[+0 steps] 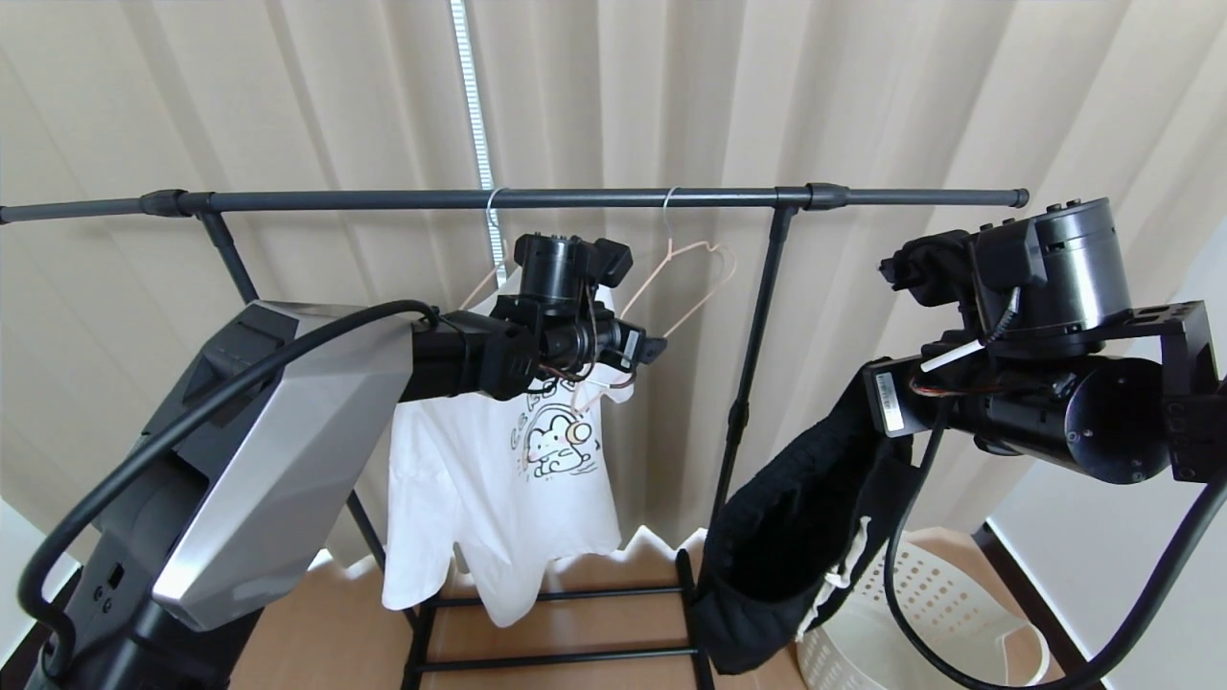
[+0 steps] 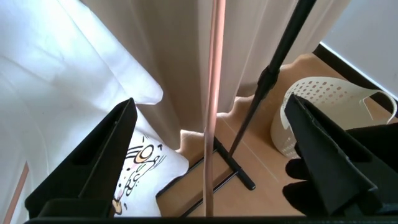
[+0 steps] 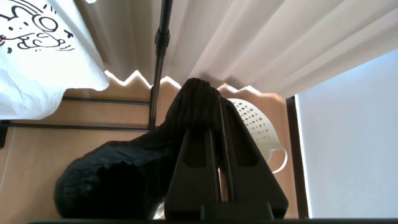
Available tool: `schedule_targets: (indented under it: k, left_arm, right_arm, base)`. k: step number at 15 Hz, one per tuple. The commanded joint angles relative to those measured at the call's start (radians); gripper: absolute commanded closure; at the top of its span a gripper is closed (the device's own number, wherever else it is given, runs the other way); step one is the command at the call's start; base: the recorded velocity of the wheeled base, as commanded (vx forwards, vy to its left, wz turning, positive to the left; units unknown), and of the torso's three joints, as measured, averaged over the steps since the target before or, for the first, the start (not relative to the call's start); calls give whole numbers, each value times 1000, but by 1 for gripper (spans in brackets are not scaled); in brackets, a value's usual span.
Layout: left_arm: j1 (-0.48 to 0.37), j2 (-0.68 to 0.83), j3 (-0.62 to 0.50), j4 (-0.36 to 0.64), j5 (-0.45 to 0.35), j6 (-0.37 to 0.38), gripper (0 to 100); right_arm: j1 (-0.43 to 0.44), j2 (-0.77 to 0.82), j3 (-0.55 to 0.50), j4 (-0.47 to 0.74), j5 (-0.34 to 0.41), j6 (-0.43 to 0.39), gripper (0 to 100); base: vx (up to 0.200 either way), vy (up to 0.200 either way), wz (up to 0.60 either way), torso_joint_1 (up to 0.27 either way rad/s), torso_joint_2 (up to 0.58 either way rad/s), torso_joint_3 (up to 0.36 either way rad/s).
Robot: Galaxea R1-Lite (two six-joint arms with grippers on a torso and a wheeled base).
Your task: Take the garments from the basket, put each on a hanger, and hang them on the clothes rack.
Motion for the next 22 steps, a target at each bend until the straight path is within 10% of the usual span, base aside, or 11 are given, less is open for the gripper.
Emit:
schedule_targets:
  k: [1,22]
  left_arm:
    - [0,3,-1,-1,0,0,100]
    - [-1,-81,35,-8,26,-32,100]
  right_arm:
    - [0,0,0,0,0,0,100]
    - [0,0,0,0,0,0,100]
  base:
    - [0,0,0,0,0,0]
    - [0,0,0,0,0,0]
